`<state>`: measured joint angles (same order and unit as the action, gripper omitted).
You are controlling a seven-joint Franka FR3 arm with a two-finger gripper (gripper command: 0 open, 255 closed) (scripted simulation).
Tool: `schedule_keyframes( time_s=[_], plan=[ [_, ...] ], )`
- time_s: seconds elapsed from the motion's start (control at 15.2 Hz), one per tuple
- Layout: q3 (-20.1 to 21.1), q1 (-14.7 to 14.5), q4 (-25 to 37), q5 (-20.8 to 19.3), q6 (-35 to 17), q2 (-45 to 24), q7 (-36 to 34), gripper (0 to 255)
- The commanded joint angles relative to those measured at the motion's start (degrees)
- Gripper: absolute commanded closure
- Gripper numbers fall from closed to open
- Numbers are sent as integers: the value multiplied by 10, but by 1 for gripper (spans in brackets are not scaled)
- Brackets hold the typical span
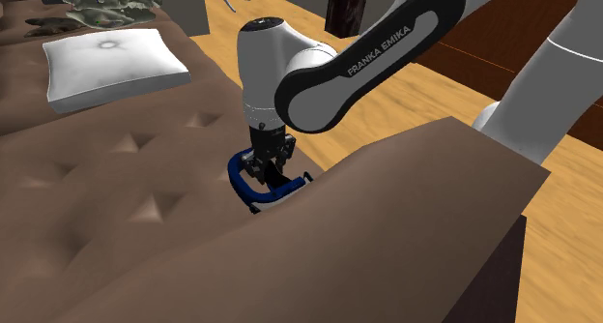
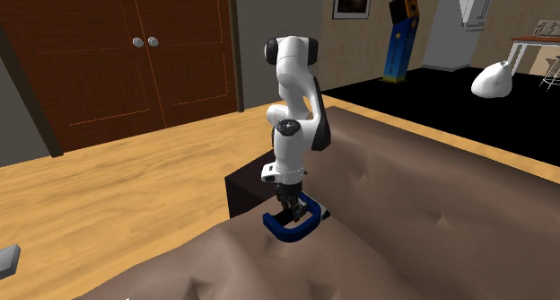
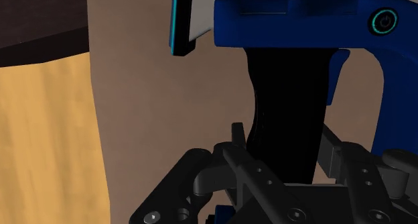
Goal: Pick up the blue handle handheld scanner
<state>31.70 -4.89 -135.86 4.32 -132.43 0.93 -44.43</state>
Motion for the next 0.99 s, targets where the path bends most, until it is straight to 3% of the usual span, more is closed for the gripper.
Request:
schedule_keyframes(
  time_s=[0.0,0.33,0.92],
  plan=[
    [0,0,-1,0,0,-1,0,255],
    [0,0,-1,0,0,0,0,255],
    [-5,-1,28,27,74,51,18,255]
  ],
)
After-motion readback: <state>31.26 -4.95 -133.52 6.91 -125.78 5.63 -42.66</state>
